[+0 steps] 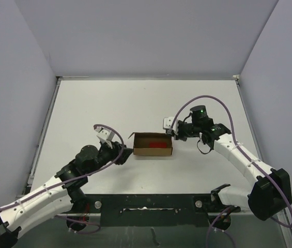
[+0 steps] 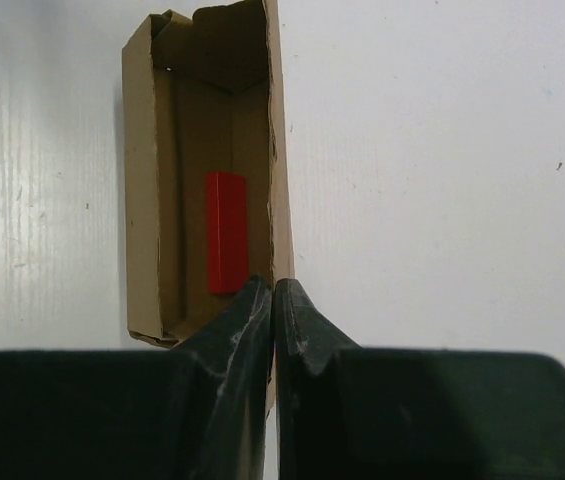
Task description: Fold the paper box
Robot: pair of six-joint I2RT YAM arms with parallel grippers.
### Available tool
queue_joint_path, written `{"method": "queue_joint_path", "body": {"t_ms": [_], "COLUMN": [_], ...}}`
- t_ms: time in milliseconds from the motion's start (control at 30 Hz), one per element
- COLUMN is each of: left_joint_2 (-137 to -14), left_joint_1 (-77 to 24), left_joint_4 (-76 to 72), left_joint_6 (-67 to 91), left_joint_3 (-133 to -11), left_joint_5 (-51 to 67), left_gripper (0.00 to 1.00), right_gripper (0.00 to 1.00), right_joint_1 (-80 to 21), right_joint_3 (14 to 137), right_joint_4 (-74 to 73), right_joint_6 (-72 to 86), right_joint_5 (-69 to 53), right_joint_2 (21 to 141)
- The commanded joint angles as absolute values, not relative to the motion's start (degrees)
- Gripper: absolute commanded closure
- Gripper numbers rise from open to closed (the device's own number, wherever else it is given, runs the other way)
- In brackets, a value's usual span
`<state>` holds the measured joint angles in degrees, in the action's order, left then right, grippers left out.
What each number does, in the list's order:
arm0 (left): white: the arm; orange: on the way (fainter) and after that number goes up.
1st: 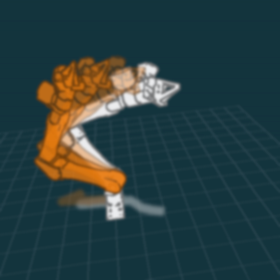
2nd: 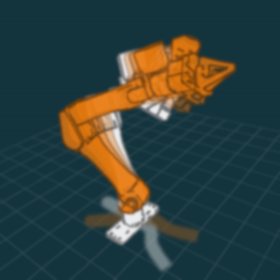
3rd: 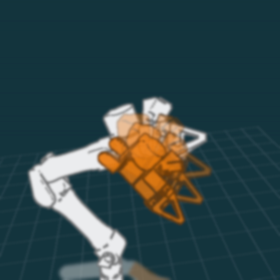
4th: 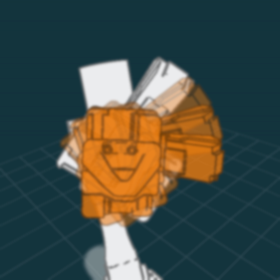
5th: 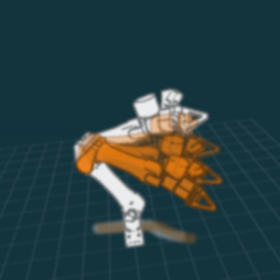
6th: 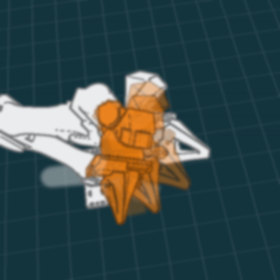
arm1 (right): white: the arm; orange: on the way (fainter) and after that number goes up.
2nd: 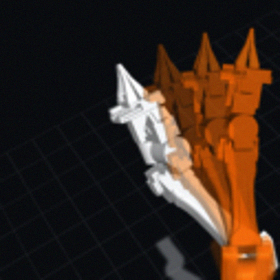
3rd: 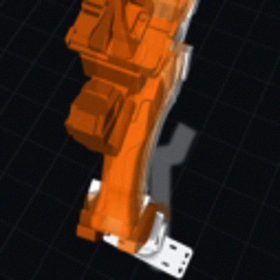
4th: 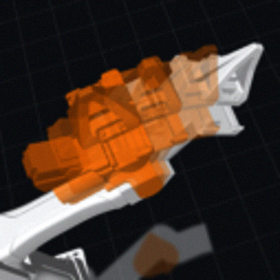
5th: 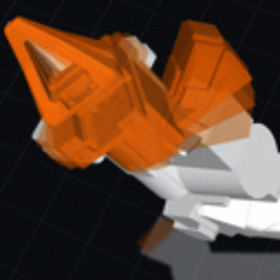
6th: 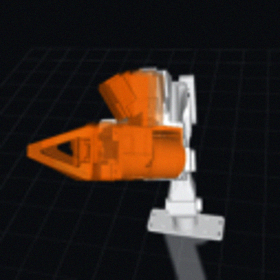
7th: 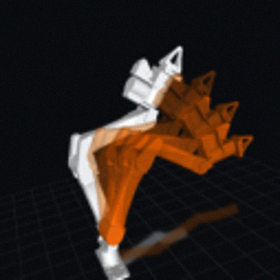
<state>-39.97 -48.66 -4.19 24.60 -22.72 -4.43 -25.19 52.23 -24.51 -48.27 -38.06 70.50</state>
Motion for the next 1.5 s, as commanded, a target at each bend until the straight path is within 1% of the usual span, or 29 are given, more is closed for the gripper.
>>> {"method": "queue_joint_path", "body": {"t_ms": [0,167,400,533,700,800,867,900,967,1067,1467], "left_joint_2": [-32.2,-35.3,-44.8,-49.5,-53.8,-54.8,-55.4,-55.8,-56.6,-58.5,-72.1], "left_joint_1": [-48.7,-48.7,-48.2,-47.0,-43.2,-39.4,-37.3,-36.5,-35.3,-34.9,-35.3], "left_joint_4": [5.9,10.3,5.7,4.5,6.5,6.2,6.5,6.8,6.4,3.0,-12.7], "left_joint_6": [29.4,31.6,34.1,35.1,37.2,38.9,39.2,39.3,39.6,40.2,45.5], "left_joint_3": [-28.2,-34.2,-35.0,-35.8,-36.7,-35.5,-34.8,-34.3,-33.1,-31.4,-30.3], "left_joint_5": [-4.6,-8.5,-9.3,-7.7,-5.6,-3.0,-2.0,-1.9,-0.6,4.5,17.6], "left_gripper": [0.56,0.54,0.53,0.54,0.68,0.84,0.9,0.92,0.94,0.96,0.95], "right_gripper": [1.0,1.0,1.0,0.99,0.98,0.98,0.98,0.98,0.98,0.98,0.97], "right_joint_1": [-25.9,-26.0,-26.0,-26.0,-26.1,-26.1,-26.1,-26.0,-26.0,-26.1,-26.1], "right_joint_3": [51.0,49.6,48.1,47.7,47.2,46.9,46.9,46.8,46.7,46.6,46.3], "right_joint_4": [-24.9,-29.9,-31.5,-32.4,-33.4,-33.4,-33.3,-33.2,-33.1,-32.9,-33.1], "right_joint_6": [-49.6,-52.4,-53.5,-54.4,-56.0,-56.5,-56.5,-56.5,-56.4,-56.4,-56.9], "right_joint_5": [-39.7,-44.2,-44.8,-45.9,-47.0,-46.8,-46.7,-46.7,-46.7,-46.6,-47.4], "right_joint_2": [67.3,65.3,64.2,64.1,64.0,64.1,64.1,64.1,64.2,64.3,65.0]}}
